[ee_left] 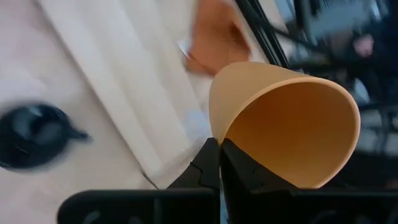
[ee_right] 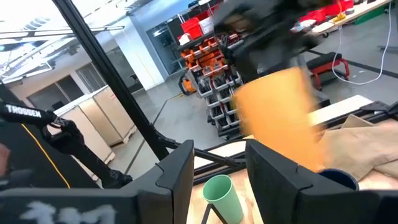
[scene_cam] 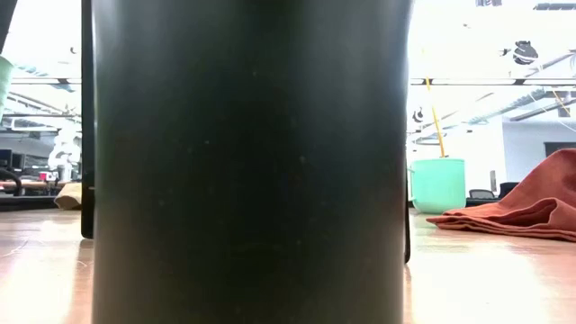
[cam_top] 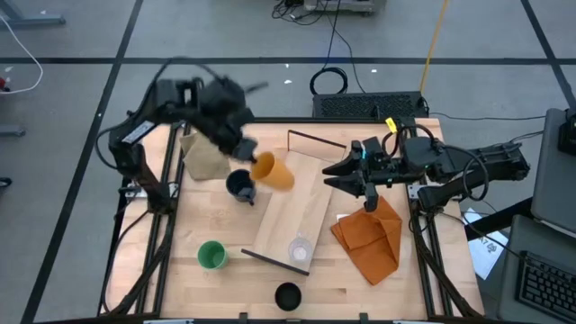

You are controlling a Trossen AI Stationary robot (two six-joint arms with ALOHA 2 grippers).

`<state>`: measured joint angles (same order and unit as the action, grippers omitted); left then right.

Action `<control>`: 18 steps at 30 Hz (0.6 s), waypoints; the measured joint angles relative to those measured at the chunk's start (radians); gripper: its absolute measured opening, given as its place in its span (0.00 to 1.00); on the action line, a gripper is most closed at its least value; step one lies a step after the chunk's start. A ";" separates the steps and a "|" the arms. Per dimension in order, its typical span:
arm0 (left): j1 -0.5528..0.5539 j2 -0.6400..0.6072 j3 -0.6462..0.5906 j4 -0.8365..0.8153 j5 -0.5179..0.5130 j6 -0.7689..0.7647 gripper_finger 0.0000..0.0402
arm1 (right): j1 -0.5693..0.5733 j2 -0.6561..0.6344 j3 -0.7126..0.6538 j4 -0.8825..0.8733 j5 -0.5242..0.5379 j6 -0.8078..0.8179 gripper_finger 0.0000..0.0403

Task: Stack small to large cups/mugs on shelf
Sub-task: Put the orange cup on the shelf

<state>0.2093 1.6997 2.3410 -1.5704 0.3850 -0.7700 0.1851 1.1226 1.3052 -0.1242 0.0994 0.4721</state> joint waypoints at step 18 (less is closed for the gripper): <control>-0.323 -0.002 -0.271 -0.001 -0.185 -0.409 0.00 | 0.063 -0.004 0.000 -0.001 -0.105 -0.066 0.34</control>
<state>-0.1135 1.6978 2.0700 -1.5717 0.1996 -1.1794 0.2480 1.1191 1.3052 -0.1249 -0.0059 0.4065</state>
